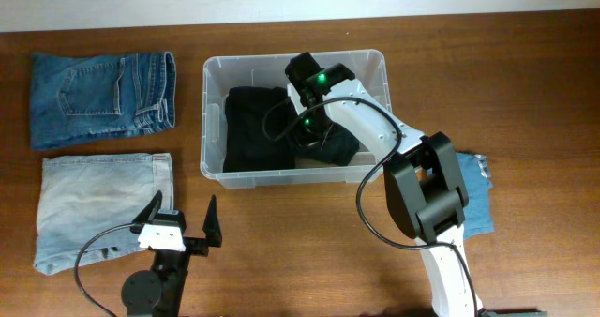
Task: Pack container
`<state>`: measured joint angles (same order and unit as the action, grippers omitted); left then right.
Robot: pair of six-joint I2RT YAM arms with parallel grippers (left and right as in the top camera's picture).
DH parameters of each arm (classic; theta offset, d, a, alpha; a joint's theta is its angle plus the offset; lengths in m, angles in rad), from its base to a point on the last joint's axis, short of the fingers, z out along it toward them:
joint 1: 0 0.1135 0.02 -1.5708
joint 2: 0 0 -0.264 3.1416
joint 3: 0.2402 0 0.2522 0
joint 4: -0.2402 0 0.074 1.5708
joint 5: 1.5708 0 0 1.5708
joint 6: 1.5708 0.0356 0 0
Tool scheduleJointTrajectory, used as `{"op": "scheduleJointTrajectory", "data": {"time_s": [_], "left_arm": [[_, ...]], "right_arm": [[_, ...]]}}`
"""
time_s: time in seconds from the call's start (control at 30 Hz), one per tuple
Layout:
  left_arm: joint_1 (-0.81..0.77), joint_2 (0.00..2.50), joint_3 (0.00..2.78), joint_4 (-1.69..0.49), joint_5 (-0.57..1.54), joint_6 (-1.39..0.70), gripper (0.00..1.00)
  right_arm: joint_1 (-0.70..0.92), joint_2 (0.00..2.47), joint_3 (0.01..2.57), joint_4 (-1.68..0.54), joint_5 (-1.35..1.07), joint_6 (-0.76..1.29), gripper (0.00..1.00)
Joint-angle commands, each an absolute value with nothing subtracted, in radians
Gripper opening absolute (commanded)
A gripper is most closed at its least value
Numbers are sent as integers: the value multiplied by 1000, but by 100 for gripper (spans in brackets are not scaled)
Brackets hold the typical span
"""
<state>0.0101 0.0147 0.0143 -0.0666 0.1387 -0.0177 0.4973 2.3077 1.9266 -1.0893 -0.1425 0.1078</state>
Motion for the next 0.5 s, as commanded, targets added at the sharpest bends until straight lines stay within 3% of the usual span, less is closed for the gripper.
{"op": "scheduleJointTrajectory", "data": {"time_s": [0.0,0.37,0.4,0.47], "left_arm": [[16,7,9,-68,135,-2,99],[16,7,9,-68,135,-2,99],[16,7,9,-68,135,-2,99],[16,7,9,-68,135,-2,99]], "right_arm": [[497,2318,1921,-1089,-118,108,7],[497,2207,2113,-1259,-35,101,21],[496,2189,2149,-1294,-2,101,28],[495,2159,2210,-1351,51,101,57]]}}
